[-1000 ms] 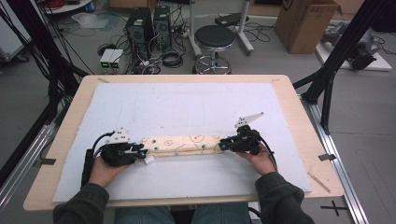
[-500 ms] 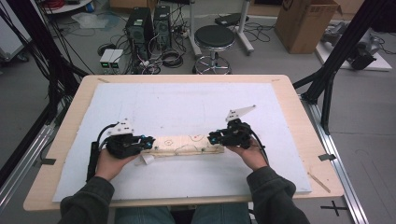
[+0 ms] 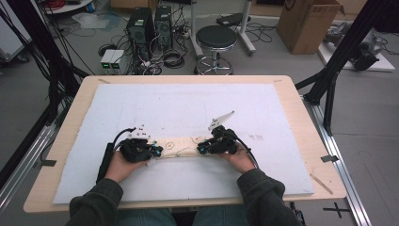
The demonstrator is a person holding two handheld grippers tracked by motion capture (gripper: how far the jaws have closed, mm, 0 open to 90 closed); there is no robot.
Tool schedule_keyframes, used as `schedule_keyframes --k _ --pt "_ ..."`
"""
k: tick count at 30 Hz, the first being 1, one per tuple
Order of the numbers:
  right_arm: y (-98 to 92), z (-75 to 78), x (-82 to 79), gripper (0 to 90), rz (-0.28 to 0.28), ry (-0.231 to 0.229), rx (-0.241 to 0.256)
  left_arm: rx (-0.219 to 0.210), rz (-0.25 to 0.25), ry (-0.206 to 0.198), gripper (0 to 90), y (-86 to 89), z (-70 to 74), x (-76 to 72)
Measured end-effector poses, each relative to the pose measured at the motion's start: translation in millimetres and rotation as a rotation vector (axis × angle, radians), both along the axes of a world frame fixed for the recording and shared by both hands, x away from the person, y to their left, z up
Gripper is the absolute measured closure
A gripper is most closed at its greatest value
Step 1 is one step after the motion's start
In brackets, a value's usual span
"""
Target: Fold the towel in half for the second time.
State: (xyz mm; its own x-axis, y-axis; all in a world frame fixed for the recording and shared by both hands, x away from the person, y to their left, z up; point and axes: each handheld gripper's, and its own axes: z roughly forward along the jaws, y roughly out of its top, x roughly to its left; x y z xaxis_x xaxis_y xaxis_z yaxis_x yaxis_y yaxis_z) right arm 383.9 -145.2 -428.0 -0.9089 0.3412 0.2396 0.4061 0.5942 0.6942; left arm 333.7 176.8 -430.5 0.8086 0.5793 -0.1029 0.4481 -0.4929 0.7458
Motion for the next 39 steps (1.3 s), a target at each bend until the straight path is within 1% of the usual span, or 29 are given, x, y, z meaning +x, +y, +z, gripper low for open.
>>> schedule_keyframes --k 1,3,4,5,7,9,10,12,13,14,15,16,17,18,19,20,22,24,25,26,27,29,32,33,35,39 --pt "-1.5 -2.2 -0.9 76.8 -0.003 0.002 -0.009 0.0 0.001 0.003 85.8 1.2 -1.3 -0.8" --pt "-4.2 -4.7 -1.6 76.8 -0.007 0.004 -0.01 0.0 0.003 0.012 85.5 3.2 -3.0 -2.2" --pt "-5.3 -6.0 -2.2 76.8 -0.009 0.002 -0.006 0.004 0.002 0.006 85.1 3.5 -2.4 -2.6" --pt "-6.6 -6.6 -2.4 76.7 -0.009 0.001 -0.013 0.0 0.003 0.003 84.7 3.2 -2.0 -3.5" --pt "-9.0 -6.9 -3.8 76.5 -0.015 -0.008 -0.016 0.019 -0.005 -0.001 84.1 3.2 -2.1 -4.7" --pt "-12.5 -7.1 -5.6 76.4 -0.019 -0.011 -0.024 0.022 -0.008 -0.003 83.9 3.3 -2.2 -6.3" --pt "-15.0 -8.0 -5.5 76.4 -0.017 -0.022 -0.018 0.021 -0.009 -0.004 83.5 3.4 -1.8 -6.5" --pt "-19.3 -8.3 -5.7 74.7 -0.031 -0.014 -0.014 0.007 -0.006 -0.016 81.3 4.3 0.2 -6.5" --pt "-20.0 -7.7 -5.7 73.4 -0.032 -0.015 -0.007 -0.01 -0.005 -0.027 79.4 6.0 2.2 -6.1" --pt "-21.5 -5.6 -6.0 72.4 -0.031 -0.039 0.0 -0.027 0.005 -0.041 77.7 8.4 4.6 -6.3" --pt "-23.6 -2.3 -7.2 71.2 -0.033 -0.05 0.014 -0.044 0.018 -0.055 75.7 11.0 6.5 -6.3" --pt "-26.6 1.0 -7.7 70.0 -0.042 -0.066 0.029 -0.047 0.031 -0.066 73.6 14.2 8.4 -5.6" --pt "-29.9 3.8 -7.6 69.2 -0.052 -0.084 0.037 -0.051 0.053 -0.07 69.7 18.1 9.8 -4.7" --pt "-34.7 6.3 -7.2 68.2 -0.062 -0.089 0.039 -0.048 0.059 -0.072 66.6 20.9 10.4 -4.1" --pt "-37.6 7.0 -6.5 67.1 -0.07 -0.095 0.037 -0.044 0.07 -0.07 65.9 25.3 10.6 -3.1" --pt "-42.4 7.5 -5.7 65.7 -0.083 -0.102 0.023 -0.05 0.08 -0.063 64.7 28.3 9.8 -2.3" --pt "-48.0 6.6 -5.4 63.1 -0.098 -0.108 0.009 -0.046 0.08 -0.052 62.7 33.5 7.4 -0.8" --pt "-52.8 3.1 -5.6 61.4 -0.099 -0.111 -0.014 -0.039 0.087 -0.037 62.2 34.8 3.1 -0.8" --pt "-54.0 1.3 -6.0 60.8 -0.102 -0.111 -0.029 -0.031 0.083 -0.031 61.3 34.9 1.4 -0.5" --pt "-54.7 -0.4 -6.0 60.3 -0.101 -0.113 -0.035 -0.012 0.078 -0.018 60.4 34.5 -0.5 0.4" --pt "-55.6 -2.4 -6.1 59.4 -0.102 -0.112 -0.041 -0.005 0.075 -0.013 59.8 33.2 -2.0 0.7" --pt "-56.3 -4.4 -7.2 58.5 -0.101 -0.11 -0.051 0.007 0.072 -0.023 59.3 31.4 -2.0 0.4" --pt "-57.1 -4.6 -8.9 56.9 -0.093 -0.13 -0.059 0.013 0.066 -0.014 58.7 31.6 -3.0 0.4" --pt "-57.6 -5.1 -9.6 56.5 -0.094 -0.135 -0.062 0.014 0.066 -0.017 58.7 31.3 -3.1 0.1" --pt "-59.4 -6.5 -10.5 55.7 -0.092 -0.143 -0.062 0.025 0.061 -0.023 58.5 30.5 -3.5 -0.7" --pt "-61.3 -7.8 -12.7 55.1 -0.097 -0.152 -0.059 0.032 0.058 -0.026 58.2 30.0 -3.7 -2.0"
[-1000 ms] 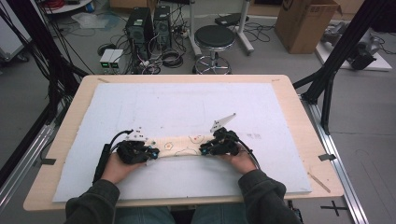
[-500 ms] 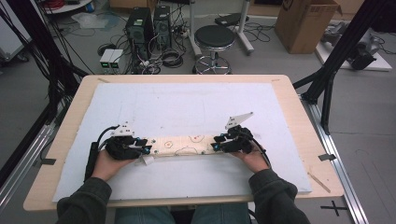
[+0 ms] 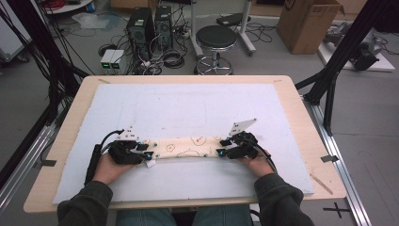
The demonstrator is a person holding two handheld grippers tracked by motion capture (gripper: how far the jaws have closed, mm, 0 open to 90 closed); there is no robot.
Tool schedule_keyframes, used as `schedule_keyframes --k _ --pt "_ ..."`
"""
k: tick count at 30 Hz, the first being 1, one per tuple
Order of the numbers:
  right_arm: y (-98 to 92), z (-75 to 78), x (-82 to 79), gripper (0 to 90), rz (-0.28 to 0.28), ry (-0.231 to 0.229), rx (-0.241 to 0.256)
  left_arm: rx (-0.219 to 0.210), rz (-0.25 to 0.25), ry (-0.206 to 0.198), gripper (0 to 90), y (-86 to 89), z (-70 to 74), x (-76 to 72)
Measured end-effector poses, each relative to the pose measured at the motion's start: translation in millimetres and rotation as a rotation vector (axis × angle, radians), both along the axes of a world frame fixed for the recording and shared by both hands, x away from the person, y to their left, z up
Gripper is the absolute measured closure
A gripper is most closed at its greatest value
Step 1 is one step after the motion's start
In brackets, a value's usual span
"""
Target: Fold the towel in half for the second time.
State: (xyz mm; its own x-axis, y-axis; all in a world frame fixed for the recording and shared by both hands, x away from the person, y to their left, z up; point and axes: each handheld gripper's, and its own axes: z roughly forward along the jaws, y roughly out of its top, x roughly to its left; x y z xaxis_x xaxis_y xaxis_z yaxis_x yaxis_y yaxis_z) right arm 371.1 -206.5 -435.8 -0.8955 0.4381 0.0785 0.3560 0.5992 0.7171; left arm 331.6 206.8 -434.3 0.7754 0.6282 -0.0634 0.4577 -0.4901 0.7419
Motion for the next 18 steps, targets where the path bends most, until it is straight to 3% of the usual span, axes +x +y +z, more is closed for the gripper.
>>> schedule_keyframes --k 7,9,12,14,18 --pt "-2.1 -2.5 -0.2 54.9 0.002 -0.008 0.019 0.007 -0.002 -0.008 57.1 -1.4 -0.3 -1.2" --pt "-3.1 -2.5 0.5 53.6 -0.007 0.008 0.039 0.0 0.001 -0.004 55.0 -1.5 1.3 -1.8" --pt "-5.0 0.6 -0.3 50.7 -0.015 0.016 0.056 -0.042 0.009 -0.004 51.8 2.6 5.5 -2.3" --pt "-9.0 6.7 0.6 48.3 -0.032 0.019 0.094 -0.084 0.027 -0.013 50.6 9.3 10.3 -0.5" --pt "-16.2 18.3 8.2 46.7 -0.067 0.029 0.152 -0.122 0.071 -0.017 47.3 15.5 17.2 6.1"
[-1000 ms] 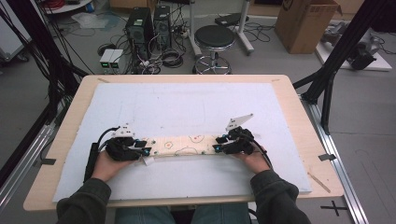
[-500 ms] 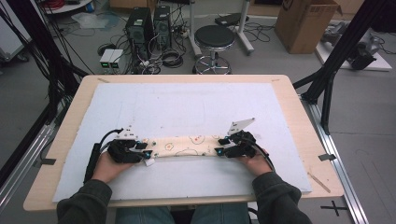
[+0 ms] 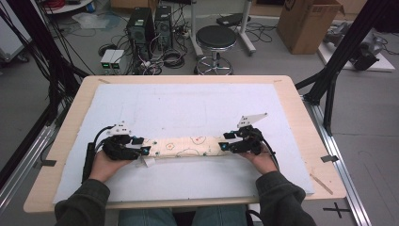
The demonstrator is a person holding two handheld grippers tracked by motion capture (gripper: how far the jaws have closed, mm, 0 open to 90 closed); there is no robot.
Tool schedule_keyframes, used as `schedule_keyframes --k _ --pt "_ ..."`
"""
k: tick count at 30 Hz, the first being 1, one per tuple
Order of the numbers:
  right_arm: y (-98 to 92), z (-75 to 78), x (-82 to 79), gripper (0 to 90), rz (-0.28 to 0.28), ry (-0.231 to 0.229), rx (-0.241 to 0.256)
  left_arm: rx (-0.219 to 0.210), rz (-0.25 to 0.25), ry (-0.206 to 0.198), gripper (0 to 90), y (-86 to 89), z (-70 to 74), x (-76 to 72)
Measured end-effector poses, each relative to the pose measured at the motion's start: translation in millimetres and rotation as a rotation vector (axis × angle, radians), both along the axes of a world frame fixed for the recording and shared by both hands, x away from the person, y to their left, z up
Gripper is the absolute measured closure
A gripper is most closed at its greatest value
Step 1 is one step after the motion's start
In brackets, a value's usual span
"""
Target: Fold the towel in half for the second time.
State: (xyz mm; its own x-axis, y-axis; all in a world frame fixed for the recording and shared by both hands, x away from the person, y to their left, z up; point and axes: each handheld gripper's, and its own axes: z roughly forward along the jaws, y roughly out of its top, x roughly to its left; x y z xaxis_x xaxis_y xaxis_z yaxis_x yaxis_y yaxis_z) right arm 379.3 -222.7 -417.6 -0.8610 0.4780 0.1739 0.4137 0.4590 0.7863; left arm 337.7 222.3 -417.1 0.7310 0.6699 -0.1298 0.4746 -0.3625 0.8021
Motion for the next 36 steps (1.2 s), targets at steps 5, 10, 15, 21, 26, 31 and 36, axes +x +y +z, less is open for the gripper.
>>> schedule_keyframes --k 5,10,15,21,26,31,36 --pt "-2.1 8.2 13.9 47.4 -0.053 0.016 0.008 -0.026 0.091 0.004 46.8 4.9 0.0 9.7" --pt "-1.0 -2.9 29.7 48.5 -0.085 0.104 0.002 -0.039 0.125 0.059 47.4 7.5 -8.7 19.6" --pt "2.7 -12.7 36.6 51.3 -0.09 0.155 -0.017 -0.027 0.12 0.097 49.7 5.1 -15.5 25.5" --pt "6.4 -20.1 40.3 61.8 -0.069 0.196 -0.032 -0.002 0.075 0.146 56.5 1.8 -22.1 27.6" --pt "10.2 -22.9 39.9 72.0 -0.046 0.205 -0.055 0.02 0.063 0.134 67.2 -1.3 -22.5 26.8" --pt "11.9 -21.7 38.3 78.6 -0.031 0.199 -0.07 0.022 0.063 0.116 78.0 -3.0 -21.4 26.2" --pt "11.3 -17.1 36.7 80.0 -0.04 0.183 -0.073 0.003 0.093 0.092 81.0 -2.5 -18.1 27.3"
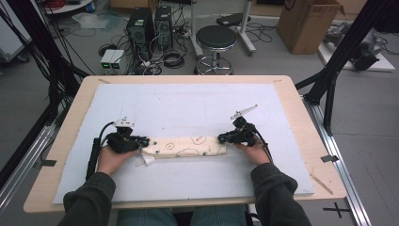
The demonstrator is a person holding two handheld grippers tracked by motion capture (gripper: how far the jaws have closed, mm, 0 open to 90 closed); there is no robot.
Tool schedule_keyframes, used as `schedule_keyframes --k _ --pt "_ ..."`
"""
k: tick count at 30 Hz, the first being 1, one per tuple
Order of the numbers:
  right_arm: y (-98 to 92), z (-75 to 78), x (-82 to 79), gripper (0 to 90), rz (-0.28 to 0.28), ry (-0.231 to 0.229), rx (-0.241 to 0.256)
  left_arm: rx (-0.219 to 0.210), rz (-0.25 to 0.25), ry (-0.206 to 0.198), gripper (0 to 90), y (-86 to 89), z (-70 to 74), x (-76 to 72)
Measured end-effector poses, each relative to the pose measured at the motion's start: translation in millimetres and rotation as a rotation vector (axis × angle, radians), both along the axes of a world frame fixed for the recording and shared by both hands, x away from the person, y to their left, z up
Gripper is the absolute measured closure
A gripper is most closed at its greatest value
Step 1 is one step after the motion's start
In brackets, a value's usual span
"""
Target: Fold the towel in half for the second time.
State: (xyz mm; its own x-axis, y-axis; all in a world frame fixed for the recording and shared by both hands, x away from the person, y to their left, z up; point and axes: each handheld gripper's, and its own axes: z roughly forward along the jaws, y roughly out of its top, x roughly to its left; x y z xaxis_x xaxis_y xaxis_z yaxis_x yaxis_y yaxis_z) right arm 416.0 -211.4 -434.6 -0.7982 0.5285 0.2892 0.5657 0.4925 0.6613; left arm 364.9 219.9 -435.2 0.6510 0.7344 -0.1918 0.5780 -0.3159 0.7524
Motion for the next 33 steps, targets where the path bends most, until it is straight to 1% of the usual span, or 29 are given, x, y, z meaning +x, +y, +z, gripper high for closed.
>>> schedule_keyframes --k 2,4,6,7,10,12,14,15,16,17,19,21,25,26,28,30,33 --pt "-0.2 3.6 -0.2 80.2 -0.005 -0.008 -0.005 0.003 0.006 -0.006 81.2 -0.5 2.0 2.4" --pt "-0.5 6.9 1.1 80.2 -0.01 -0.018 -0.002 0.015 0.011 -0.016 81.2 -1.4 5.0 6.3" --pt "-0.9 10.1 3.1 80.3 -0.015 -0.034 -0.005 0.017 0.019 -0.031 81.2 -3.1 7.4 9.6" --pt "-1.4 10.9 4.3 80.2 -0.023 -0.029 -0.004 0.012 0.024 -0.033 81.2 -3.3 8.2 11.2" --pt "-3.5 11.2 8.3 80.2 -0.044 -0.036 -0.006 0.022 0.029 -0.039 81.3 -5.2 10.3 15.9" --pt "-5.0 11.7 11.6 80.2 -0.06 -0.04 -0.005 0.009 0.042 -0.047 81.2 -5.9 10.8 18.9" --pt "-5.2 13.3 15.3 80.2 -0.069 -0.046 -0.003 0.007 0.062 -0.047 81.2 -6.4 9.5 21.6" --pt "-4.3 14.6 16.3 80.2 -0.08 -0.042 -0.005 0.005 0.068 -0.047 81.2 -6.0 8.3 22.9" --pt "-3.5 15.4 18.5 80.2 -0.081 -0.055 -0.011 0.005 0.077 -0.047 81.2 -5.6 7.0 24.3" --pt "-2.3 17.0 21.1 80.2 -0.086 -0.054 -0.012 0.004 0.086 -0.048 81.2 -5.3 6.1 25.2" --pt "-0.3 18.0 25.1 80.1 -0.094 -0.059 -0.013 -0.012 0.105 -0.051 81.2 -4.3 5.1 27.0" --pt "1.2 17.7 29.0 80.0 -0.103 -0.059 -0.018 -0.024 0.117 -0.055 81.2 -3.2 4.0 29.0" --pt "2.6 16.0 35.5 80.0 -0.127 -0.064 -0.029 -0.042 0.13 -0.051 81.1 -3.7 -0.4 33.4" --pt "1.9 14.2 37.4 80.1 -0.134 -0.065 -0.026 -0.04 0.13 -0.046 81.1 -4.2 -0.6 34.2" --pt "0.5 11.5 39.2 79.9 -0.147 -0.047 -0.033 -0.047 0.134 -0.055 81.0 -7.2 -1.3 36.2" --pt "-0.8 8.7 41.2 79.7 -0.153 -0.043 -0.041 -0.035 0.132 -0.057 80.9 -9.3 -1.8 38.3" --pt "-1.2 6.7 42.9 79.4 -0.163 -0.042 -0.043 -0.027 0.135 -0.044 80.6 -9.8 -3.7 40.3"
